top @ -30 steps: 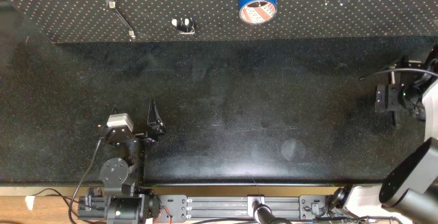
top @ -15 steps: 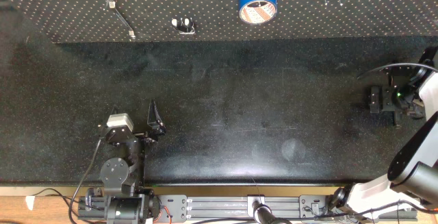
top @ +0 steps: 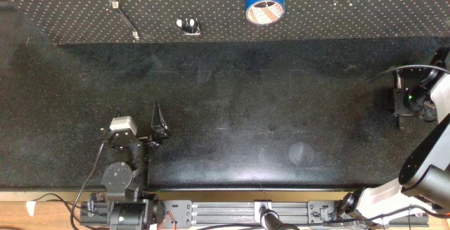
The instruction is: Place Tools Onto Pegboard
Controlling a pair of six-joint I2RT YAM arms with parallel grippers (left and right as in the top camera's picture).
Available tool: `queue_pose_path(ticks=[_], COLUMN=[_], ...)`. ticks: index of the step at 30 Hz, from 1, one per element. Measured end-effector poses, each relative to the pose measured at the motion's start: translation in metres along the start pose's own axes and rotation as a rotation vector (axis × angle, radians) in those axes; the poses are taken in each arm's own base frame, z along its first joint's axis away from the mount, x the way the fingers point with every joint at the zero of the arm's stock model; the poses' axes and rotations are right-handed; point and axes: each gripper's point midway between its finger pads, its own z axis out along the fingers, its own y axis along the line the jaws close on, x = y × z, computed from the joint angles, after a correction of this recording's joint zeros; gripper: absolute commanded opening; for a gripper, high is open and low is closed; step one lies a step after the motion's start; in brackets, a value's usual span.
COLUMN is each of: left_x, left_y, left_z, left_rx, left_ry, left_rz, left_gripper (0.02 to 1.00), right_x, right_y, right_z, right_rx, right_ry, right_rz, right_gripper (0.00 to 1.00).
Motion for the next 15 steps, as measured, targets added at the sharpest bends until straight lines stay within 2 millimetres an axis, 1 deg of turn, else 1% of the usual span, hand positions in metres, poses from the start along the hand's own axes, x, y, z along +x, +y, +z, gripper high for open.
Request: queue_pose_path(ticks=[2,4,5,6,7,9,11,12,13,14,15], left_x=[0.0,0.0,0.0,0.0,0.0,0.0,0.0,0.0,0.0,0.0,0.0], left_y=[0.0,0.0,0.0,0.0,0.0,0.0,0.0,0.0,0.0,0.0,0.0], left_z=[0.0,0.0,0.0,0.0,0.0,0.0,0.0,0.0,0.0,0.0,0.0], left_rx=[0.0,0.0,0.0,0.0,0.0,0.0,0.0,0.0,0.0,0.0,0.0], left_ry=[0.0,0.0,0.0,0.0,0.0,0.0,0.0,0.0,0.0,0.0,0.0], left_rz=[0.0,0.0,0.0,0.0,0.0,0.0,0.0,0.0,0.0,0.0,0.0], left_gripper=[0.996,0.996,0.996,0.996,0.998,0.996,0.996,0.996,0.996,0.996,0.996], right_x=[-0.002,-0.008,-0.013,-0.018,-0.025,-0.046,-0.062,-0.069,-0.071,-0.072,-0.073], right_y=[-0.002,-0.008,-0.006,-0.003,0.0,0.005,0.012,0.024,0.035,0.05,0.068], right_z=[0.0,-0.002,-0.005,-0.012,-0.026,-0.075,-0.14,-0.181,-0.199,-0.217,-0.229], right_rx=[0.011,0.04,0.027,0.012,-0.005,-0.018,-0.004,-0.007,-0.017,-0.035,-0.06], right_ry=[-0.006,-0.042,-0.078,-0.122,-0.185,-0.376,-0.593,-0.724,-0.781,-0.833,-0.868], right_rz=[0.025,0.108,0.133,0.146,0.155,0.172,0.19,0.18,0.164,0.136,0.102], right_gripper=[0.075,0.077,0.08,0.075,0.075,0.075,0.075,0.075,0.075,0.075,0.073])
